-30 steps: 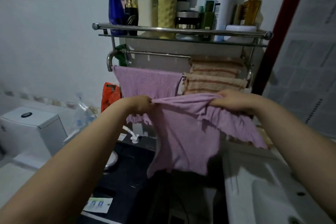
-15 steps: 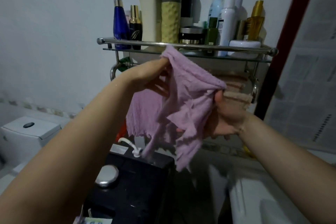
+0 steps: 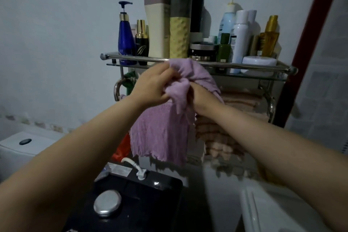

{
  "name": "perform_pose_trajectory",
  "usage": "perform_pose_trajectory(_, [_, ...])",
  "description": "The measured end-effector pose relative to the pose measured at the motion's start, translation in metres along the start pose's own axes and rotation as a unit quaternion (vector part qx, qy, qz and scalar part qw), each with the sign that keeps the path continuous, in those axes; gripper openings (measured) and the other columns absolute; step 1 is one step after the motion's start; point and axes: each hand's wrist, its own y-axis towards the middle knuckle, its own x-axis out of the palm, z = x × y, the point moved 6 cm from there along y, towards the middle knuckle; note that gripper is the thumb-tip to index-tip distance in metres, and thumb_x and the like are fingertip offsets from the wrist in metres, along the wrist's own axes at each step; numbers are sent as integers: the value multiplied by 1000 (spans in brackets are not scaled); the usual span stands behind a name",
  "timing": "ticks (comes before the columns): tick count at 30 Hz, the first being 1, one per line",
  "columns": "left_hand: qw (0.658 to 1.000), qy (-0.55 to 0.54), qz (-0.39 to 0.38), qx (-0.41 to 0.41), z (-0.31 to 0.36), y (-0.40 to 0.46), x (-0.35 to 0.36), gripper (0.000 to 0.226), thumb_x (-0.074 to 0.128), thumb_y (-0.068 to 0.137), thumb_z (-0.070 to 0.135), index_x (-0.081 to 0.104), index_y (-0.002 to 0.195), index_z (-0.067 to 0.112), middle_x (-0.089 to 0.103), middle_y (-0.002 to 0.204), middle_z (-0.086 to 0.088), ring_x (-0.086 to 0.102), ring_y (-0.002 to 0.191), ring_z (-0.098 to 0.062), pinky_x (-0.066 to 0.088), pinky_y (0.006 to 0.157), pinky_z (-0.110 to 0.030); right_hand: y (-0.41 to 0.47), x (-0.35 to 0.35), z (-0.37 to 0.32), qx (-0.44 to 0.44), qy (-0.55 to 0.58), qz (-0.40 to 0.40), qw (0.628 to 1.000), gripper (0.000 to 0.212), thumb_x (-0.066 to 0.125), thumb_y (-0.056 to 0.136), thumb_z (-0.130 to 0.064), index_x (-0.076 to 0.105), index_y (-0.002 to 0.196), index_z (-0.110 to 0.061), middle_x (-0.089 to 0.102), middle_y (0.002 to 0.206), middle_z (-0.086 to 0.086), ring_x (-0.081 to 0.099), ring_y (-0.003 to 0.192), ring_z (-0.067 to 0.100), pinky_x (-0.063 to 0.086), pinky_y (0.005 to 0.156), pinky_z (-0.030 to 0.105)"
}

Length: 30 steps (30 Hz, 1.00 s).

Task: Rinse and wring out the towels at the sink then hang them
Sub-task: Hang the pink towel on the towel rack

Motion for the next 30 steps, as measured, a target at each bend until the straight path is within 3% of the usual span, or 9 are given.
perform_pose_trajectory(2, [997,-23,-9,-68,-28,-23,10,38,46,84,32,64,105,6,64,105,-13,60,90,-27,49,72,-34,-56,12,-30,-143,133,-268,944,37,36,97,-4,52,130,-4,57,130,10,49,122,17,30,106,19])
perform_pose_trajectory(5, [968,-69,-94,-223,-55,-38,29,55,34,83,39,62,115,4,64,114,-18,59,99,-31,45,81,-33,-60,-3,-42,-198,169,-264,929,40,33,97,-24,57,126,-11,59,128,12,52,121,23,36,100,26])
perform_pose_trajectory(9, [848,-192,-138,-475,-96,-42,51,51,35,85,31,64,108,-5,63,114,-25,58,101,-32,44,87,-38,-33,19,-44,64,299,-317,898,38,36,101,-30,57,122,-7,63,120,17,59,110,29,43,97,36])
perform_pose_trajectory(14, [811,-62,-330,-479,-130,-37,76,30,64,85,11,67,113,-1,62,119,-19,56,110,-38,46,94,-42,-27,20,-29,204,362,-474,776,20,52,95,-21,65,86,-8,71,73,8,66,72,20,53,80,32])
perform_pose_trajectory(19, [792,-92,-164,-580,-150,-38,59,10,60,82,10,58,73,10,58,76,-10,54,71,-25,46,69,-32,-15,24,-10,286,479,-432,709,13,58,83,-4,66,93,-3,69,91,12,65,87,24,52,89,34])
perform_pose_trajectory(22, [707,-291,-28,-644,-156,-41,69,15,59,86,13,56,72,12,55,65,-6,49,53,-16,42,50,-24,-15,36,-18,285,584,-324,687,15,48,91,-2,62,88,-1,66,82,12,65,73,22,57,70,30])
perform_pose_trajectory(25, [672,-383,40,-633,-155,-41,79,5,59,86,6,62,83,10,66,74,-9,63,59,-15,51,56,-24,-14,47,-29,204,593,-270,731,12,52,90,1,64,92,0,67,93,15,65,87,27,53,90,41])
perform_pose_trajectory(28, [767,-341,22,-543,-152,-40,81,15,66,83,3,64,97,8,69,96,-13,67,80,-19,56,73,-26,-14,56,-44,-30,336,-298,893,27,61,90,-19,61,116,-9,66,112,9,63,104,24,47,100,44])
perform_pose_trajectory(30, [823,-286,-36,-489,-145,-40,86,35,69,83,11,59,117,11,68,108,-8,65,96,-20,54,88,-35,-17,65,-56,-193,85,-319,924,47,56,92,-38,49,133,-16,57,131,8,55,117,25,45,99,37])
